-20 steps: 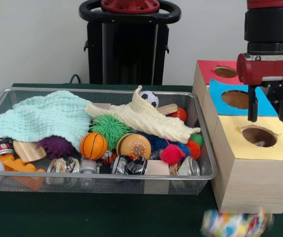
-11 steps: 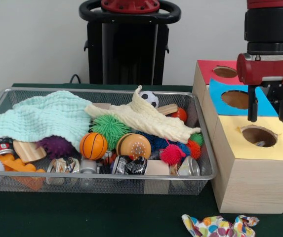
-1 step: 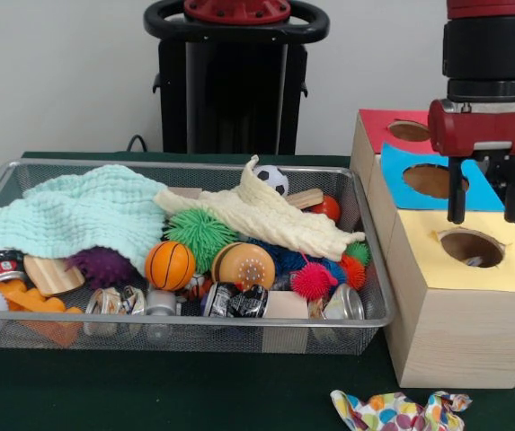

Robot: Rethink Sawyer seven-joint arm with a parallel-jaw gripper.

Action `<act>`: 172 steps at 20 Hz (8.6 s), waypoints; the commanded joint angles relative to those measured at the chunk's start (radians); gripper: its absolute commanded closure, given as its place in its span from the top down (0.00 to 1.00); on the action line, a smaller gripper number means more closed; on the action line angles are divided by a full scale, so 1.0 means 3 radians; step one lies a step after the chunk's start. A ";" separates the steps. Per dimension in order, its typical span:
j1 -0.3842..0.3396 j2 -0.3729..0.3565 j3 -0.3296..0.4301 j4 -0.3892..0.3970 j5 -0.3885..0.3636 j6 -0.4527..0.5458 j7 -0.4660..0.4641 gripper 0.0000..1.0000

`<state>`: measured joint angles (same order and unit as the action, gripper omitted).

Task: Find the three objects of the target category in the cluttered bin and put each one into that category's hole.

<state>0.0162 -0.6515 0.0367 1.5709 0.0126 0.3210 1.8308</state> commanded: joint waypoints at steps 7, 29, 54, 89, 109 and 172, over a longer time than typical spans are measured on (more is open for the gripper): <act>-0.0219 0.0468 0.0119 -0.0546 -0.0111 0.0373 0.0062 1.00; -0.0294 0.1057 0.0140 -0.0892 -0.0184 0.0111 0.0123 1.00; -0.0347 -0.0037 0.0090 -0.0619 -0.0069 0.1397 -0.0007 1.00; -0.0679 0.0533 0.0496 -0.0714 -0.0299 0.0234 0.0029 1.00; -0.0770 0.0751 0.0625 -0.0722 -0.0320 -0.0223 0.0082 1.00; -0.1023 0.1484 0.1040 -0.1185 -0.0728 -0.0382 0.0008 1.00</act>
<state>-0.2669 -0.2597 0.2491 1.2454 -0.1607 0.2516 1.8308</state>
